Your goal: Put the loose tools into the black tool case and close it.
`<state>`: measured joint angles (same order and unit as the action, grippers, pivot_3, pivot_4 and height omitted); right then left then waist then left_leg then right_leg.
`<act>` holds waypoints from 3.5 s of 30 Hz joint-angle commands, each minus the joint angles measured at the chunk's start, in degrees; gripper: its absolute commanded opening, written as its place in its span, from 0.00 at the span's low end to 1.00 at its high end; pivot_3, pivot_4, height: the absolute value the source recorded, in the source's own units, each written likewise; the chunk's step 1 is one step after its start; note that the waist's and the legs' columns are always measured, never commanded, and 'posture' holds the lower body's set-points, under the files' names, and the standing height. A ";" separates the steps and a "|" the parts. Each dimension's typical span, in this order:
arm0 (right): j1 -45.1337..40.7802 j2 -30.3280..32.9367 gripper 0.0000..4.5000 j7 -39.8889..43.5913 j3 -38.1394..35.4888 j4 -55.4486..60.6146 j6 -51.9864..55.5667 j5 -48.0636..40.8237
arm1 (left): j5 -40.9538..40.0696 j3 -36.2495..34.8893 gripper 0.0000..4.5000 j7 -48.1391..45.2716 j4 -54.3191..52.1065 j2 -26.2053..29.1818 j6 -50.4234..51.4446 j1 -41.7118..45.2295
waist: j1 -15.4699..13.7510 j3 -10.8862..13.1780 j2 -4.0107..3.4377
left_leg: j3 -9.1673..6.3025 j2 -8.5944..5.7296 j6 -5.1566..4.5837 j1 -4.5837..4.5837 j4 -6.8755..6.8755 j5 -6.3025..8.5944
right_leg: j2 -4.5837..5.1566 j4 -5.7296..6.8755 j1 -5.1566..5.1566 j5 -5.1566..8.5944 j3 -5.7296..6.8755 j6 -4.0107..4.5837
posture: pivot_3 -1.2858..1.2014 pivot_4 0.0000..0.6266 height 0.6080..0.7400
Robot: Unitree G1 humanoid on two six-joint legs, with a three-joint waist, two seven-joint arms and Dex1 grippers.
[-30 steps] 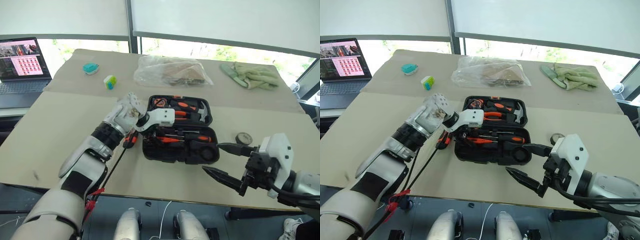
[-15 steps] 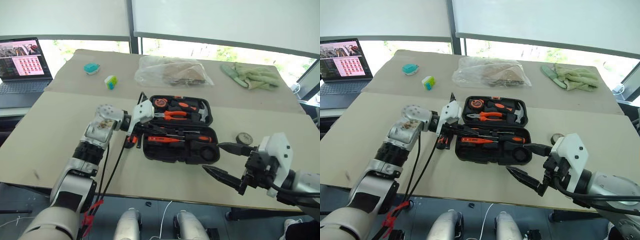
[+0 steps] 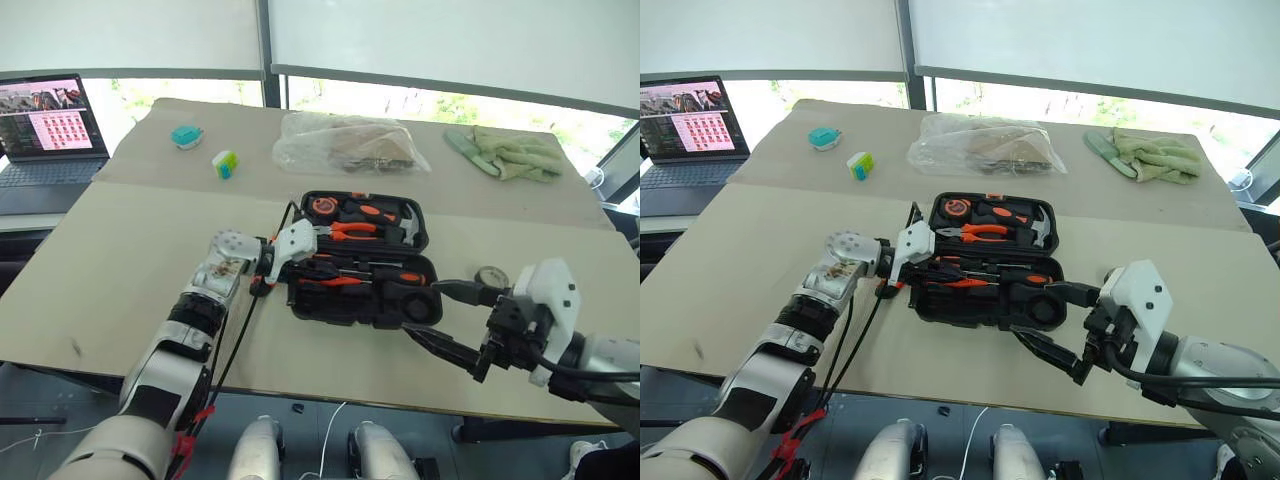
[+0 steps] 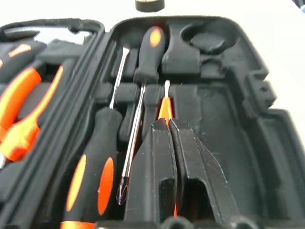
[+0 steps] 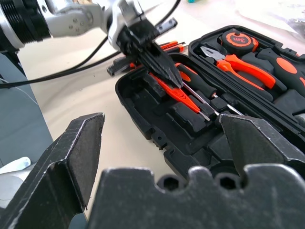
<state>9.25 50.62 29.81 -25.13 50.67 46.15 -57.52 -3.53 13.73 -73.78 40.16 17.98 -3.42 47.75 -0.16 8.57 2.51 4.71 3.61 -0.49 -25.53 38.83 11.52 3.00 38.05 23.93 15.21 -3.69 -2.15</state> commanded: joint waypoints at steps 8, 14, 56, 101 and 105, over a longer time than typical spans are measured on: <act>-1.15 -0.06 1.00 -1.06 -0.35 -0.14 -0.75 -0.75 | 6.17 3.23 0.03 1.52 11.92 -1.19 -9.37 3.26 | 0.14 -0.02 -0.01 | 0.00 0.01 0.00 0.45 -0.06 0.01 | -0.01 -0.09 -0.52 0.01 0.04 0.00 | 0.52 0.24 1.00; -1.42 -0.26 1.00 -1.11 -0.08 -0.31 -1.00 -0.60 | 5.54 3.31 0.03 -0.89 11.86 -1.21 -9.13 2.96 | 0.36 -0.04 -0.02 | 0.01 0.03 0.00 0.71 -0.06 0.01 | 0.00 -0.13 -0.79 0.01 0.04 0.00 | 0.52 0.24 1.00; -18.03 -1.18 1.00 13.38 15.43 -11.85 -5.44 11.15 | -19.76 -13.24 0.99 29.43 -51.77 25.32 71.77 -15.60 | -0.39 0.10 0.02 | 0.26 0.07 0.04 0.84 -0.54 -0.01 | 0.15 -0.41 -0.66 0.07 0.09 0.12 | 0.52 0.24 1.00; -6.81 1.05 1.00 7.83 4.02 -4.45 -1.19 6.59 | -10.22 10.12 0.39 -4.20 -34.89 16.95 24.83 5.23 | -0.47 0.10 0.00 | 0.17 -0.28 -0.21 0.26 -0.60 0.11 | 0.34 -0.93 -0.47 0.02 0.11 -0.15 | 0.52 0.24 1.00; -2.41 1.69 1.00 7.82 0.87 -2.27 -1.12 7.17 | -5.03 15.68 0.39 -5.03 -32.50 13.61 25.30 6.48 | -0.51 0.10 0.00 | 0.12 -0.30 -0.21 0.27 -0.57 0.10 | 0.32 -0.94 -0.54 0.02 0.11 -0.19 | 0.52 0.24 1.00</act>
<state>6.02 51.59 37.96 -21.41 46.16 45.06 -49.83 -10.50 28.64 -78.65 7.58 32.14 21.61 51.90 -0.67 8.67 2.51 4.81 3.30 -0.71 -25.26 38.28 11.63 3.33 37.11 23.38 15.24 -3.58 -2.35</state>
